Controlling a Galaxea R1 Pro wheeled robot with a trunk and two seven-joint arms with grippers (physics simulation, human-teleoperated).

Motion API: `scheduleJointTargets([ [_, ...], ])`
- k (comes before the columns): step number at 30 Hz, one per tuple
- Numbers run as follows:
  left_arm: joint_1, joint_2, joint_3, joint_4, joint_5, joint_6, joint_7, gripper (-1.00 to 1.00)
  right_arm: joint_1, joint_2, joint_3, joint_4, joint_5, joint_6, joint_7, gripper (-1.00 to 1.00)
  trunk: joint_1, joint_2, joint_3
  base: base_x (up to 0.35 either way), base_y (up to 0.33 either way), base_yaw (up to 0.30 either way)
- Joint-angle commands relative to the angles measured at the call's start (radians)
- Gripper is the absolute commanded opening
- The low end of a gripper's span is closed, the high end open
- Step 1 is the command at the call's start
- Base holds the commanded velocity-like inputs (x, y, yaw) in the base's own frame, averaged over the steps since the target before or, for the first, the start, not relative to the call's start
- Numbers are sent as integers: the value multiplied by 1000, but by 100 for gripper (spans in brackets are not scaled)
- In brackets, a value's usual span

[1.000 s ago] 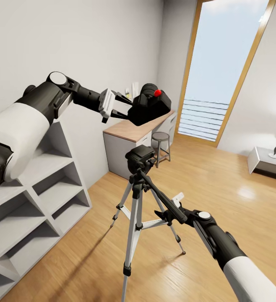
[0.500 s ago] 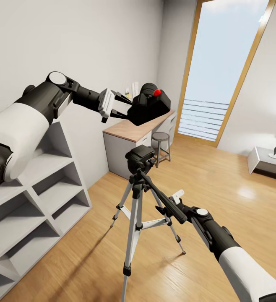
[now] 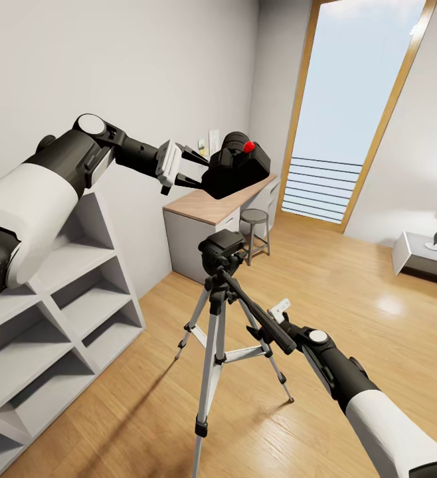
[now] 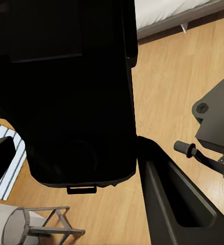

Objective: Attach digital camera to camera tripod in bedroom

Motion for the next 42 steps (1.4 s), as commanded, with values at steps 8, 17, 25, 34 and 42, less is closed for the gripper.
scheduleJointTargets([
  [8,-2,1,-3,-1,0,-11,0,-100,0,0,6,-2,85,-11,2,100,1,-2,-2,0,0,0],
  [17,-3,1,-4,-1,0,-10,0,-100,2,3,7,-2,183,-50,2,100,1,-2,-2,0,0,0],
  [25,-3,1,-4,-1,0,-10,0,-100,2,9,7,-2,212,-62,1,100,1,-2,-2,0,0,0],
  [34,-3,1,-4,-2,0,-9,0,-100,3,35,8,-2,277,-66,0,100,1,-2,-2,0,0,0],
  [42,-3,1,-4,-2,0,-9,0,-100,3,56,7,-2,346,-82,-2,100,1,-2,-2,0,0,0],
])
